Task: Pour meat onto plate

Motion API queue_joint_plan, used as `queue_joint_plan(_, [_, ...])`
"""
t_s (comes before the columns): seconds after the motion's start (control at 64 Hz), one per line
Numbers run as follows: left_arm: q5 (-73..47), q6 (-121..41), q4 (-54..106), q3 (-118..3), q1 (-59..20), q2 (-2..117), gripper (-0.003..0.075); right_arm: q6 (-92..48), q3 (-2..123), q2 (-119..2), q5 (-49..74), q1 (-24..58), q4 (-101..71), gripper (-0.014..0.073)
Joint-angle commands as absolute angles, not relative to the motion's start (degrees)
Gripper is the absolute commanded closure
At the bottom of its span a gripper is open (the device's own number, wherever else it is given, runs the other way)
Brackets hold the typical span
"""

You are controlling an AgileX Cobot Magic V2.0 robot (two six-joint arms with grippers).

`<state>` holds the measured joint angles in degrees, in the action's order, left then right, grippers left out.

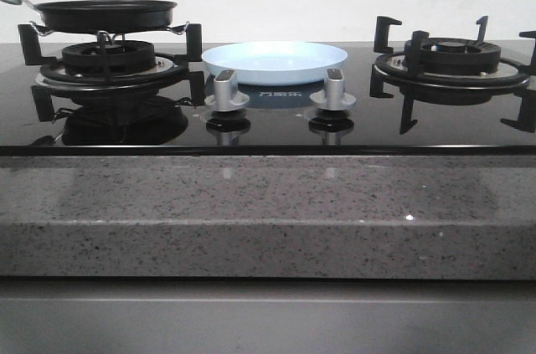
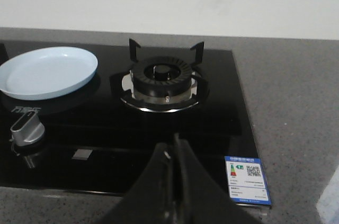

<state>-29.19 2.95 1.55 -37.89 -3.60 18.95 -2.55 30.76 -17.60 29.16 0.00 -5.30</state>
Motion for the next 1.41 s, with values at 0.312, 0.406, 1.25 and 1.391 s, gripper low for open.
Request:
queue_joint_plan(0.312, [-25.7, 3.2, 2.2, -36.9, -3.5, 24.9, 0.0740, -3.0, 32.8, -24.8, 25.9, -0.1, -4.7, 0.0660])
queue_joint_plan(0.406, [-25.9, 3.2, 1.6, -36.8, -3.5, 25.9, 0.0729, -3.0, 32.8, -25.6, 26.9, -0.1, -4.7, 0.0655])
queue_joint_plan(1.25, [-25.3, 3.2, 0.8, -36.8, -3.5, 27.6, 0.0230, -9.9, 41.4, -35.9, 31.4, 4.9, -14.7, 0.0055])
queue_joint_plan(1.391, [-25.3, 3.2, 1.0, -36.8, -3.5, 27.6, 0.0230, -11.0, 45.9, -43.6, 31.2, 8.7, -15.2, 0.0055])
